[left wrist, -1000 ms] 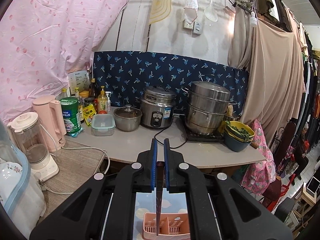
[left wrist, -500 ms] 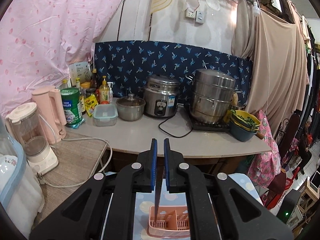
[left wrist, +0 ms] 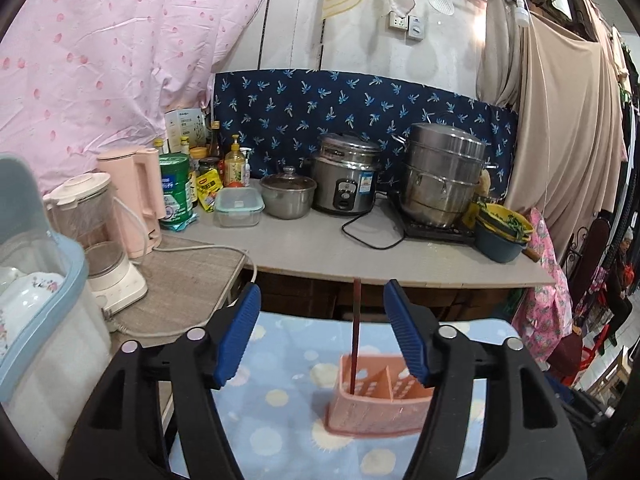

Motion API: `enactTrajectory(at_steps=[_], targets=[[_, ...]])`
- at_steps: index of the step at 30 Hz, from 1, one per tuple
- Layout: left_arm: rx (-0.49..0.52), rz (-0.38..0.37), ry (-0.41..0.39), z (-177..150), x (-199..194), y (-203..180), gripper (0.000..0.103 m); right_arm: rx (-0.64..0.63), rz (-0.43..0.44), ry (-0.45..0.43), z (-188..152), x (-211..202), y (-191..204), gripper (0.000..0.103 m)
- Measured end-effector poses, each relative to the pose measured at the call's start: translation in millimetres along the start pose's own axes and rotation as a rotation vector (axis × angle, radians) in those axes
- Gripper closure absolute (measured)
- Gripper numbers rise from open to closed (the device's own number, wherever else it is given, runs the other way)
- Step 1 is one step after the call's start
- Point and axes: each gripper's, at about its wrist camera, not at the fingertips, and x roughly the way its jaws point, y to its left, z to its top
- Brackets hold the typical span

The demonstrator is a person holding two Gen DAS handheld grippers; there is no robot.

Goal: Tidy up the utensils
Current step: 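Lower chopstick and spoon into the pink basket and open both tools, then close the right tool on a green chopstick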

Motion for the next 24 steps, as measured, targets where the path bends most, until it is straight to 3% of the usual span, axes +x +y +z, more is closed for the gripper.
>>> enactTrajectory(at_steps=[7,14,24], targets=[[0.06,0.039,0.072,-56.7,-33.8,11.7,0.04,-0.026,-0.01,0.017,-48.2,-47.2,-2.3,0.077],[0.056,0.056,0.164,-125.5,-67.4,30.9,0.04,-0.051,-0.045,0.047,-106.4,-87.3,-2.7,0.077],[0.063,0.067,0.274,-203.4,-94.5,41.1,0.04,-0.088,-0.1,0.152,-194.7,-111.0,-6.3,0.077]])
